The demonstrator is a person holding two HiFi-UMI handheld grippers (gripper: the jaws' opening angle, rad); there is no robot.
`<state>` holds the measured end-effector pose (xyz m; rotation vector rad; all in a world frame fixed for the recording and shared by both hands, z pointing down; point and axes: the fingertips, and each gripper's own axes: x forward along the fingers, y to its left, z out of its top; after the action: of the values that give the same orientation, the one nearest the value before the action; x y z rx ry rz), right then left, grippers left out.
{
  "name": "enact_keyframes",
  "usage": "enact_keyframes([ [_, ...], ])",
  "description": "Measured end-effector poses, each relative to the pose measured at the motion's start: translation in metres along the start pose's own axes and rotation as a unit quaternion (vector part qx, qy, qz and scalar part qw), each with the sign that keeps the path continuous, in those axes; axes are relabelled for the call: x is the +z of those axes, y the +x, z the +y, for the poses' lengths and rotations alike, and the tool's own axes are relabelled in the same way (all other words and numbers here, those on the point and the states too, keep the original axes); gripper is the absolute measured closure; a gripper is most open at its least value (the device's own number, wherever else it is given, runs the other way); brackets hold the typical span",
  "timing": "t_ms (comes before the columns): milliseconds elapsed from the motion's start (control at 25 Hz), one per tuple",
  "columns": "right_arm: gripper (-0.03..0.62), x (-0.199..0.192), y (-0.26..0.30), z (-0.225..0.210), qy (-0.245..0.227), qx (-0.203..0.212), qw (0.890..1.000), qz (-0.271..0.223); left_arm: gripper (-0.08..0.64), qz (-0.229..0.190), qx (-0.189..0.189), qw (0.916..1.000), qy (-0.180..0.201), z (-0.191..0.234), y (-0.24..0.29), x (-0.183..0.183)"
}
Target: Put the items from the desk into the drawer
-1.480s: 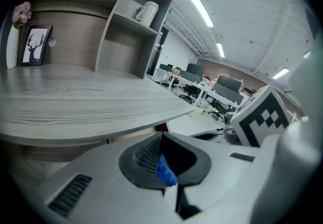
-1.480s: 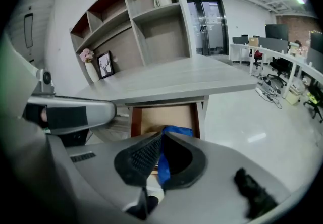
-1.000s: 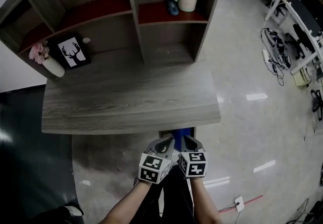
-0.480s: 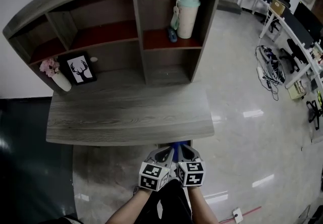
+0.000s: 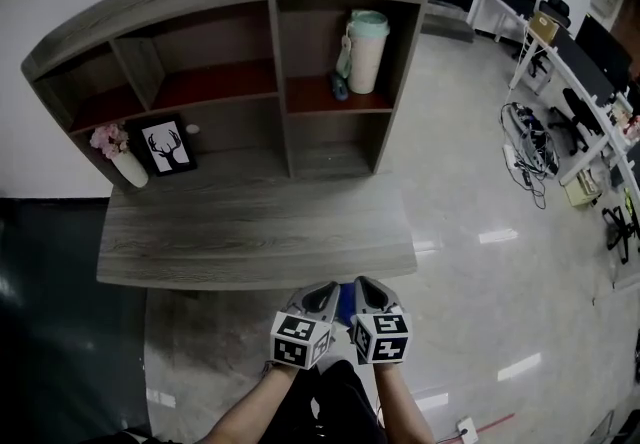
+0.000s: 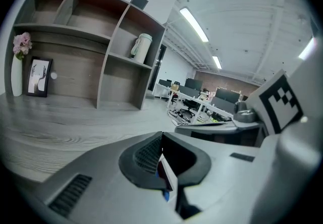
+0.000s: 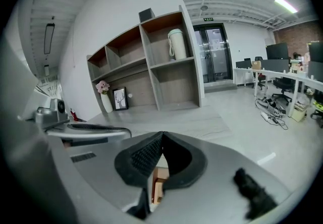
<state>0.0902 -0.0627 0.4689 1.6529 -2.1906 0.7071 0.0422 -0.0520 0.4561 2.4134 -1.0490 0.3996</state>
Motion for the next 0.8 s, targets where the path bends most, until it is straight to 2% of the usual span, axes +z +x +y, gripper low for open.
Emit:
enact_keyframes([
  [440, 0.580, 0.060, -0.036, -0.012, -0.017, -0.020, 0.997, -0.068, 0.549, -0.044, -0.013, 0.9987, 0.020, -0.012, -0.012, 0.047],
  [800, 0.580, 0.082, -0.059, -0.008, -0.033, -0.033, 0.993, -0.104, 0.549, -0.070, -0.035, 0.9960, 0.043, -0.030, -0.012, 0.072],
])
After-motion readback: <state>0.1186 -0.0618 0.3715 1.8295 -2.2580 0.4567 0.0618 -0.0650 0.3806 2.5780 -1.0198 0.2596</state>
